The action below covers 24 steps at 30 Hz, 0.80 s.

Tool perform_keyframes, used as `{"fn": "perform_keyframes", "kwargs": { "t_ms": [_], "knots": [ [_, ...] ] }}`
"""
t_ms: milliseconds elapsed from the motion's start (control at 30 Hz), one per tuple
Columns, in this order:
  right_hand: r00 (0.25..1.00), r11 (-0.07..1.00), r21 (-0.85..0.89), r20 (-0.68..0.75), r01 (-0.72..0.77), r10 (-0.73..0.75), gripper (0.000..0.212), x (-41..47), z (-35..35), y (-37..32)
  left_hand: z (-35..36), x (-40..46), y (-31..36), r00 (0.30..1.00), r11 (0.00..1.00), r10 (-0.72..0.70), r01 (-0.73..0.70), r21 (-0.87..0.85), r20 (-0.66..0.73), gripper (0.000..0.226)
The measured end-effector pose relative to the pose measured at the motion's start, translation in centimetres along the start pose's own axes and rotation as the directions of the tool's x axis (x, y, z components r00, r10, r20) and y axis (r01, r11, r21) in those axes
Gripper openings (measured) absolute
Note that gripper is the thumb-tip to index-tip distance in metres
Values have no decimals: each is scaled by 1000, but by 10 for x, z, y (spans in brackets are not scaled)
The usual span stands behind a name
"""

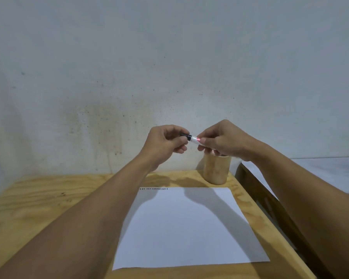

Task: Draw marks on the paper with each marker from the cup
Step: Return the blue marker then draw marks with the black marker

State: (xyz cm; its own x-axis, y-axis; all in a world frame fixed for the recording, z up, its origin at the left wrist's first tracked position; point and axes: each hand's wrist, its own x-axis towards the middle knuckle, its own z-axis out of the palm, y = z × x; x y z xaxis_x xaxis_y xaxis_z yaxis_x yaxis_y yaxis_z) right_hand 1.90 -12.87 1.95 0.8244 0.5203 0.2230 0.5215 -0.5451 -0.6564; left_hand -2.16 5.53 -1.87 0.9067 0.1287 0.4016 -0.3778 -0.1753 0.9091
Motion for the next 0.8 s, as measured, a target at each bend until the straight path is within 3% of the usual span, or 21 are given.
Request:
{"fn": "perform_keyframes", "kwargs": {
  "t_ms": [200, 367, 433, 500, 600, 667, 700, 800],
  "knots": [
    [991, 984, -134, -42, 119, -125, 17, -2, 28, -9, -19, -15, -4, 996, 994, -16, 25, 105, -83, 10],
    [978, 959, -240, -111, 149, -179, 12, -8, 44, -7, -42, -25, -13, 969, 989, -142, 147, 11, -200, 8],
    [985, 992, -60, -122, 115, -122, 11, -11, 46, -1, -57, -30, -22, 950, 983, -163, 179, 37, -266, 11],
    [996, 956, 288, -78, 56, -35, 15, -14, 51, 2, -66, -37, -36, 947, 968, -160, 205, 142, -279, 12],
    [992, 636, 761, 95, -127, 85, 26, -17, 62, 4, -69, -49, -61, 963, 923, -110, 190, 335, -245, 11],
    [982, 409, 893, 164, -189, 95, 32, -17, 72, 8, -71, -58, -76, 967, 877, -64, 171, 449, -245, 9],
    [982, 348, 919, 167, -187, 87, 34, -18, 78, 11, -73, -61, -82, 967, 855, -48, 169, 490, -251, 8],
    [992, 294, 950, 82, -107, 98, 34, -19, 99, 21, -82, -66, -97, 959, 792, -62, 216, 570, -277, 7]
  ]
}}
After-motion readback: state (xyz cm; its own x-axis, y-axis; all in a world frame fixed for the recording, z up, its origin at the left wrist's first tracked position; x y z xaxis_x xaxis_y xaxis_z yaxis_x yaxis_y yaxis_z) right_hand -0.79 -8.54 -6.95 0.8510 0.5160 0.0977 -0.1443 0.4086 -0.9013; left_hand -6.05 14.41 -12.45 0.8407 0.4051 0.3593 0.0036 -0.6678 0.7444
